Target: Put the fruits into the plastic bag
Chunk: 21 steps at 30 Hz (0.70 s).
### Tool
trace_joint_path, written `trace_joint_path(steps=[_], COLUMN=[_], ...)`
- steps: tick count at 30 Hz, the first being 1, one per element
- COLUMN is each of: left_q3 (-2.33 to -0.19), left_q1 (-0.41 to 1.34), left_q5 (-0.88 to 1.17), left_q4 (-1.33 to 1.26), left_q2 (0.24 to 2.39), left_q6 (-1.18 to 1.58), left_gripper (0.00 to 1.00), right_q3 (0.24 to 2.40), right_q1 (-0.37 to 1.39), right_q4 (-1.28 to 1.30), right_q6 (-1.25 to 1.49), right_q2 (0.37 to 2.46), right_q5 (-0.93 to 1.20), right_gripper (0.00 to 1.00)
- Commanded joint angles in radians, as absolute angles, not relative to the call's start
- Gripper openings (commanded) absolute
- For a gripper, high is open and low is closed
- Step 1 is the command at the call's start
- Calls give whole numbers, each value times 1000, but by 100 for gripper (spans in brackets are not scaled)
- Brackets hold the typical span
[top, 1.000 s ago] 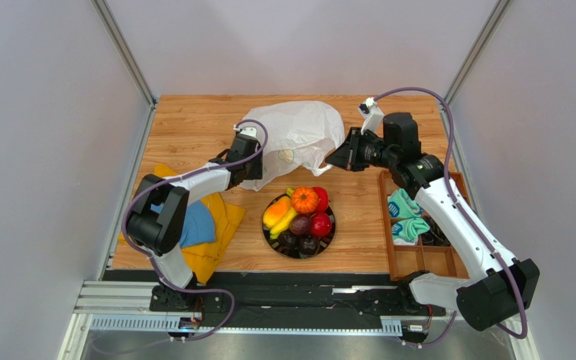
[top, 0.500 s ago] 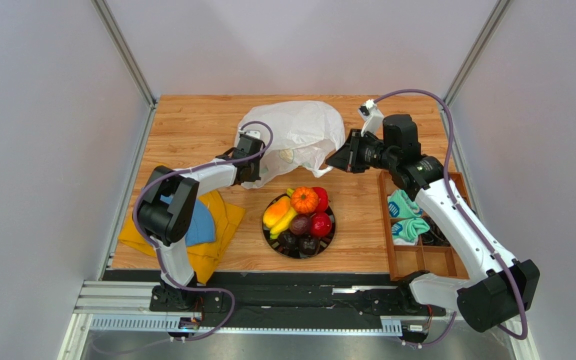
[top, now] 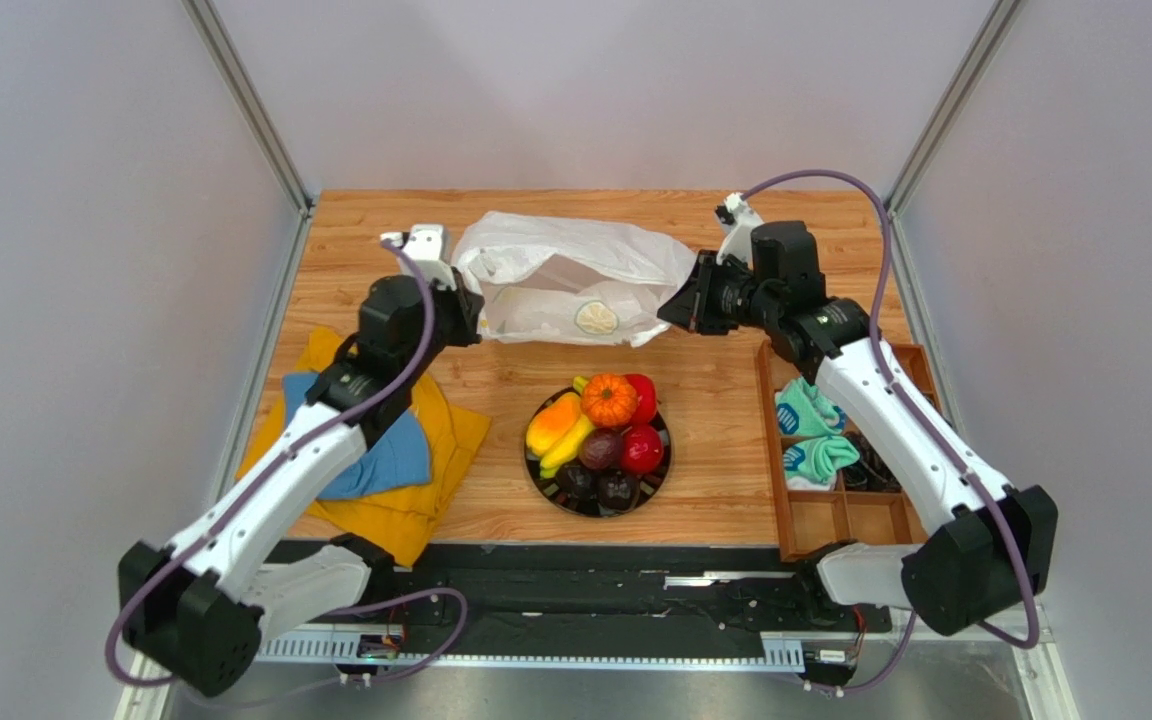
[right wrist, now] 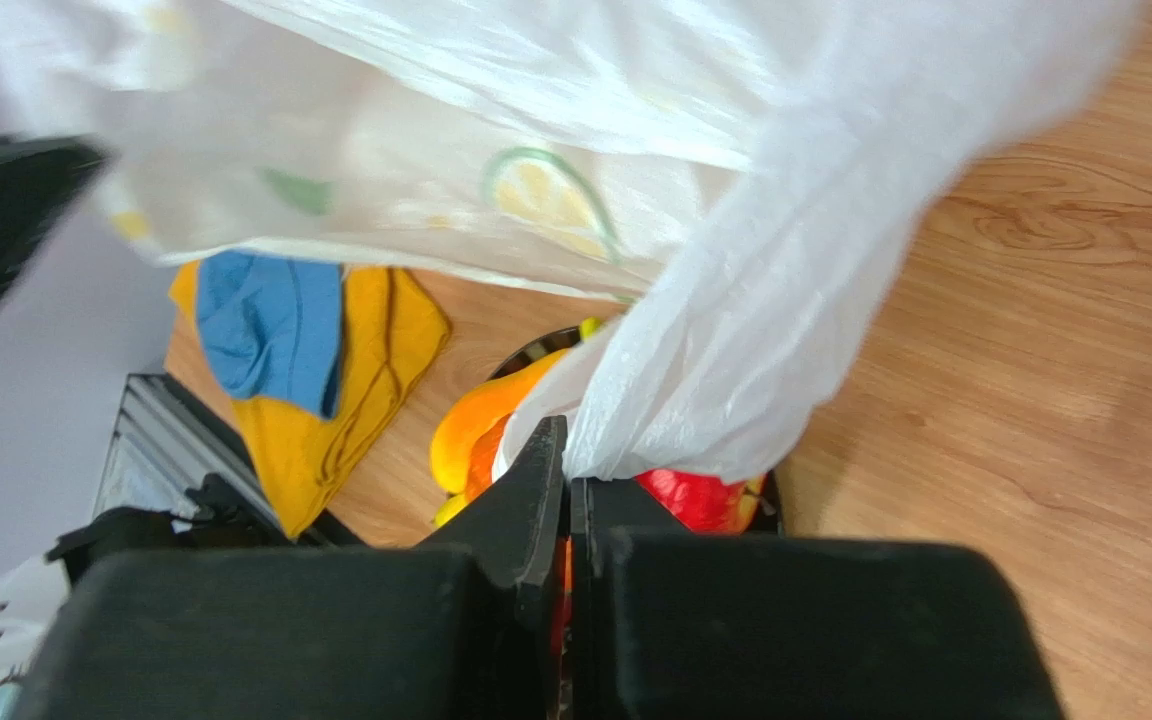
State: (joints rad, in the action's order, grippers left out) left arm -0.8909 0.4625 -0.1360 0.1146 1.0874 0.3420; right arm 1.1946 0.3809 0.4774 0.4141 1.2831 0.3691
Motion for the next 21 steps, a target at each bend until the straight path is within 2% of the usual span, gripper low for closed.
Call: trace_joint_path(steps=[1, 4, 10, 13, 17, 21], left_q3=[-908, -991, -1172, -1206, -1183, -1105], left_q1=[465, 465, 465, 465, 465, 465], left_q5=[-32, 46, 64, 106, 138, 26], left_q4=[227, 323, 566, 589, 563, 526], left_q2=[957, 901, 885, 881, 855, 859], left_q6=[366, 374, 289, 206, 73, 58], left_gripper=[0, 0, 0, 0, 0, 0], right_q3=[1291, 1347, 1420, 1459, 1483, 1464], right_q1=[364, 361, 364, 364, 364, 371], right_q4=[451, 462, 454, 475, 514, 503], right_q6=[403, 399, 407, 413, 426, 445], right_q2=[1373, 1446, 1543, 1598, 1650, 1648], right_q5=[290, 276, 298, 270, 245, 282], right_gripper=[0, 0, 0, 0, 0, 0])
